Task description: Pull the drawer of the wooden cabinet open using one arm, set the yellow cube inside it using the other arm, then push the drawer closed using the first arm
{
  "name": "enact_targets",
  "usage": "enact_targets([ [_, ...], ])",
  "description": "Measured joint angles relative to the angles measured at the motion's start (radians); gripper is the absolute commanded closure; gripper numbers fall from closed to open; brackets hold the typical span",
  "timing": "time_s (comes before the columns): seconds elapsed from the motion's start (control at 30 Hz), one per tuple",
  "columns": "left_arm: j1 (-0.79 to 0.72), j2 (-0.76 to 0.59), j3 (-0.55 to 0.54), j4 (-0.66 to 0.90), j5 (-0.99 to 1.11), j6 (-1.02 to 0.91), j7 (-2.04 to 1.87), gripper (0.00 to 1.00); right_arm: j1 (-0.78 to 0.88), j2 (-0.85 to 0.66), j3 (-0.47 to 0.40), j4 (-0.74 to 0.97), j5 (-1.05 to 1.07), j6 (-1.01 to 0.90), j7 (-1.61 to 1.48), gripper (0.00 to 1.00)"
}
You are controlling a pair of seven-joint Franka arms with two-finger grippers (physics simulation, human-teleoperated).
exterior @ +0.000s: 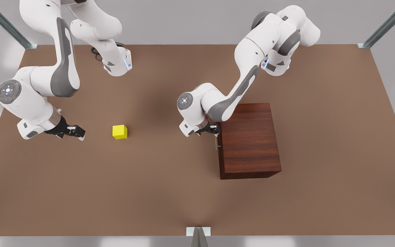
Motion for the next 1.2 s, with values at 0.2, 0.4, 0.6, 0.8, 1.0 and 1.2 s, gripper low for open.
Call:
enact_targets([
  [0.2,0.002,0.003,0.014,0.014,0.034,0.009,-0.038,0.00,0.000,0.000,0.000,0.002,0.000,0.000,0.003,0.00],
  [0.4,-0.002,0.051,0.022,0.020,0.043,0.069,-0.072,0.00,-0.002,0.000,-0.003,0.006,0.000,-0.002,0.005,0.00],
  [0.6,-0.017,0.071,0.023,0.045,0.069,0.104,-0.108,0.00,-0.003,0.000,-0.004,0.009,0.001,-0.004,0.007,0.00],
  [0.8,-0.033,0.076,0.022,0.068,0.076,0.114,-0.141,0.00,-0.002,0.000,-0.006,0.012,0.001,-0.005,0.009,0.00],
  [1.0,-0.049,0.105,0.022,0.109,0.077,0.120,-0.178,0.00,-0.003,0.000,-0.008,0.014,0.001,-0.005,0.010,0.00],
  [1.2,-0.050,0.122,0.022,0.154,0.077,0.131,-0.207,0.00,-0.003,0.000,-0.010,0.016,0.002,-0.006,0.011,0.00],
])
